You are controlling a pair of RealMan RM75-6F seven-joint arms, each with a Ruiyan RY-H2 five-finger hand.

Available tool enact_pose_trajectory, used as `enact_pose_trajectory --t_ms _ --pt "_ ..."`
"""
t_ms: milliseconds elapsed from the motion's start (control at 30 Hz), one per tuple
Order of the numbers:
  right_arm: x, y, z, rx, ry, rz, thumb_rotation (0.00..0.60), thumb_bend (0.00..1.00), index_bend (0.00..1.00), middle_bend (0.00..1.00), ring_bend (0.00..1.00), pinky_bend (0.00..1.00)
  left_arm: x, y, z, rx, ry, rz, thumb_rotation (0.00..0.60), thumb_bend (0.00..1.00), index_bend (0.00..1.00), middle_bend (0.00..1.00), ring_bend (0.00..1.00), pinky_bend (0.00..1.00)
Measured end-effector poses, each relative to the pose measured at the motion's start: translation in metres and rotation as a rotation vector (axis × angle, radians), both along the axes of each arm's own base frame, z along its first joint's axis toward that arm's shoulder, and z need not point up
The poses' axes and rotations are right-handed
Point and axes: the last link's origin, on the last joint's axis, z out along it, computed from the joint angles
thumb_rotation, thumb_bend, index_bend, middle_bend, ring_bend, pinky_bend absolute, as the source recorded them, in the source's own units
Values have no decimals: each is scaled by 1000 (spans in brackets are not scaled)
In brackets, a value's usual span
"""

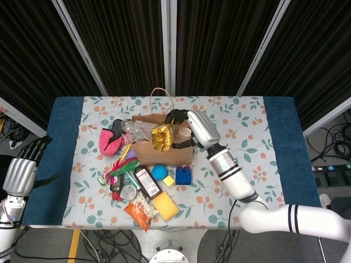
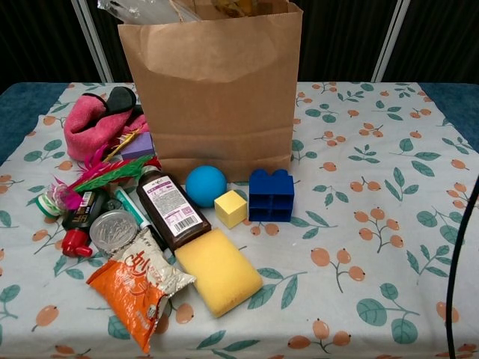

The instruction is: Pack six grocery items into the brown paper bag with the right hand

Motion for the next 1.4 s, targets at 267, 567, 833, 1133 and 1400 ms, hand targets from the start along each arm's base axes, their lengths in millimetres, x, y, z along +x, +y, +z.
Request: enact_pose_trajectory --t_ms 267,567,833,1133,1400 --pt "-3 -8 -9 35 -52 -55 600 139 592 537 340 296 -2 0 -2 -6 -2 5 600 142 146 199 148 225" --pt "-8 -14 -14 106 -48 -70 600 16 0 88 0 0 -1 2 -1 -4 2 4 600 142 146 199 148 225" --pt "-8 -16 -1 66 -81 -67 600 19 0 87 0 0 1 2 -3 -10 2 4 600 142 146 199 148 225" --pt "-2 -3 24 -35 -115 39 600 22 0 102 0 0 3 1 -5 -23 -2 2 600 142 146 199 148 225" --pt "10 28 75 -215 -179 190 600 52 0 153 0 0 10 -1 -7 -20 -7 -15 600 142 146 199 148 225"
